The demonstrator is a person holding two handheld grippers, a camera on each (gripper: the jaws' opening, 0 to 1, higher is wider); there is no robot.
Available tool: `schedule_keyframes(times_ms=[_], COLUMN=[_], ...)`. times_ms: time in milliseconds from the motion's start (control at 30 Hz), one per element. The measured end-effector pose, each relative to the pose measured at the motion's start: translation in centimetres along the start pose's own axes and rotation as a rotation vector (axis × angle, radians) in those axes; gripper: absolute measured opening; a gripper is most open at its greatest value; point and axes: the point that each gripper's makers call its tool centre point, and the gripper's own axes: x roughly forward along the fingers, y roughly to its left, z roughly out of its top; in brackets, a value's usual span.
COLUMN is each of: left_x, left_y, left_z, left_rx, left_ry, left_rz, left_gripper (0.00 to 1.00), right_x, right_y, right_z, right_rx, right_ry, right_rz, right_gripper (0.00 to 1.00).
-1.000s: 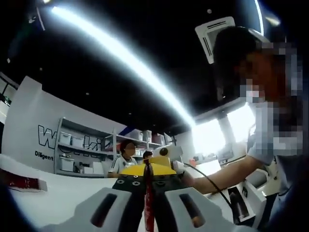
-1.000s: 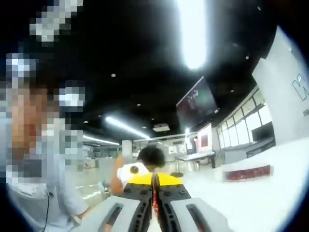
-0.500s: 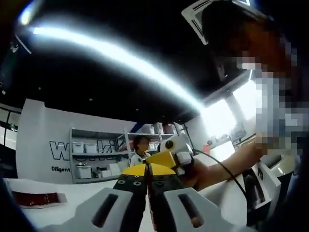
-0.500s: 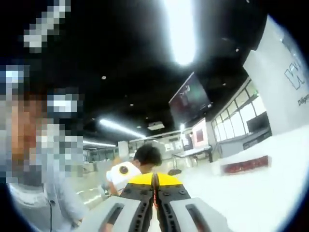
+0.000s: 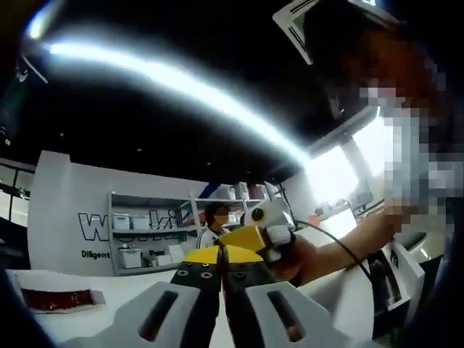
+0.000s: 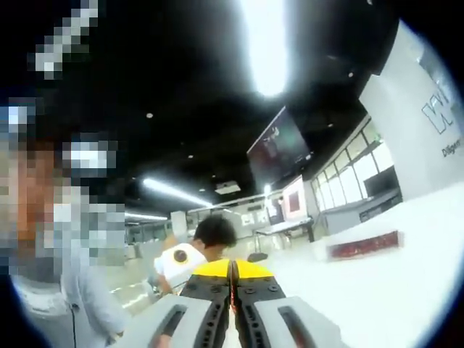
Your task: Tear open the coffee pouch, take out the coffee, and pour the coffee from the pouch into the cup
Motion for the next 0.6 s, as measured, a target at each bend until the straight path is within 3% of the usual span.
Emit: schedule_keyframes(times_ms=[500,600], left_x=[-0.17,-0.35], left_y=[0.16,-0.04], left_z=[0.07,0.53], left_rx=[0.078,0.087], left_ry=[0.015,-0.001], left_rz=[0.039,0.047], left_gripper=[0.02,0.03], right_x=[0.25,0.44], right_y=[-0.1,0.37], right_z=[-0.02,0.28], right_rx=[0.012,-0.005], right_ry=[-0.003,-0.021], right_rz=[-0.015,0.014], right_gripper=[0.01,0.01])
